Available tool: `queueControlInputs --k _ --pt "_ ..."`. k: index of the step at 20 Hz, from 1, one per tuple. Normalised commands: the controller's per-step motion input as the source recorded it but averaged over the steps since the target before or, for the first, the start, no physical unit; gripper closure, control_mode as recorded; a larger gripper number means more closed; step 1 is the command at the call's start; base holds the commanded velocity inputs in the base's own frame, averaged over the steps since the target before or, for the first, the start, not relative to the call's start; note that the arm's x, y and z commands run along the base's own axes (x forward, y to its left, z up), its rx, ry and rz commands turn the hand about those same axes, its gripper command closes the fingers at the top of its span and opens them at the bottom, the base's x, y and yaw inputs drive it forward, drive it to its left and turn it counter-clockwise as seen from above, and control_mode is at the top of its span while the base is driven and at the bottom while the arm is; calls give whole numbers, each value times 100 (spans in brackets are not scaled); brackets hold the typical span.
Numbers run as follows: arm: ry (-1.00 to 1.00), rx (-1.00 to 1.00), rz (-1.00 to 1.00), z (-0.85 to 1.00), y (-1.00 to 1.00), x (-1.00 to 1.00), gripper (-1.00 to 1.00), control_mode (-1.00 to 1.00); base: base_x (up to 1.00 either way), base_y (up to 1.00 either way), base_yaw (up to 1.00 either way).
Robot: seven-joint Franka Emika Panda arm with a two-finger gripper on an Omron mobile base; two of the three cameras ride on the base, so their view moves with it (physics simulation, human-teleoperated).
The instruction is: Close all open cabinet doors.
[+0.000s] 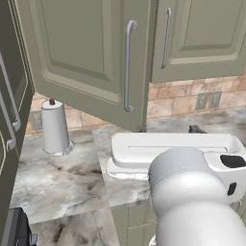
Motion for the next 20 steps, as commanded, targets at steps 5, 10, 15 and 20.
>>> queueControlInputs --k 5,10,15,20 --pt "-2 0 0 -47 13 55 -100 -100 0 0 0" --pt "-2 0 0 -39 25 32 -100 -100 0 0 0" --pt "0 0 0 -18 29 19 -100 -100 0 0 0" --pt "-1 0 0 -4 16 15 -100 -100 0 0 0"
